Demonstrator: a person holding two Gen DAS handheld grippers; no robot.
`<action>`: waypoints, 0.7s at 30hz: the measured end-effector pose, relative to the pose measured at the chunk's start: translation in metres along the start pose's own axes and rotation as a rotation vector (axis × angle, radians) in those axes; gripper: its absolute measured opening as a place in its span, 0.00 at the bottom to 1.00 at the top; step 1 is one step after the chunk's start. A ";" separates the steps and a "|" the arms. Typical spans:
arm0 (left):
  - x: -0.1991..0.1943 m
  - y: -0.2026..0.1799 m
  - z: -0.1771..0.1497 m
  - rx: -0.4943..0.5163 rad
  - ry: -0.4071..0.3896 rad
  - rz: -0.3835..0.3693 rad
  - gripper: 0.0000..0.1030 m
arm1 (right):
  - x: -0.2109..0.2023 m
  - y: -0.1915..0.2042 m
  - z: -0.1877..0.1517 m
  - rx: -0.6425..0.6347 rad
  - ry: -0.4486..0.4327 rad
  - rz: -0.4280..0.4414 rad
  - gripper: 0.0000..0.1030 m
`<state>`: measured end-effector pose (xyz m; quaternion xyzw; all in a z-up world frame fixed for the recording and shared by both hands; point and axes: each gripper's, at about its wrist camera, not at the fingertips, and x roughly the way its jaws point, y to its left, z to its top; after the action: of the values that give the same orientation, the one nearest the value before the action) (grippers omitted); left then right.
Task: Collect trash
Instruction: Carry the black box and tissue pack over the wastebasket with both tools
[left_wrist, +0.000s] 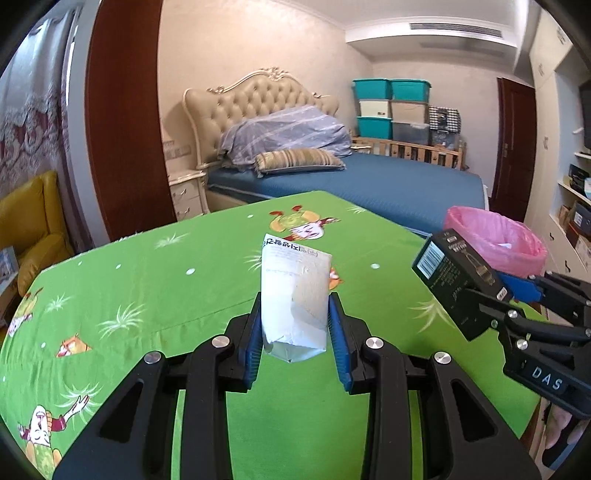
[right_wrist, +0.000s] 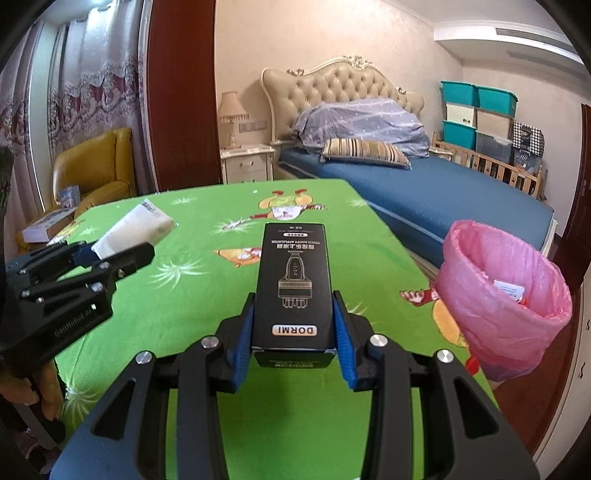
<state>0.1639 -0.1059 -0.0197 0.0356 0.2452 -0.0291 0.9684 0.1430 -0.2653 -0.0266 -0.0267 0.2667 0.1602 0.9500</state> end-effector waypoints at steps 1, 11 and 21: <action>-0.001 -0.003 0.001 0.006 -0.004 -0.003 0.31 | -0.002 -0.002 0.000 0.005 -0.005 -0.003 0.37; -0.003 -0.029 0.010 0.062 -0.028 -0.047 0.31 | -0.020 -0.035 0.002 0.065 -0.045 -0.052 0.37; 0.000 -0.070 0.021 0.126 -0.024 -0.145 0.31 | -0.040 -0.088 -0.003 0.141 -0.077 -0.143 0.37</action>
<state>0.1690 -0.1769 -0.0051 0.0781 0.2330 -0.1151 0.9625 0.1371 -0.3606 -0.0117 0.0272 0.2382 0.0740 0.9680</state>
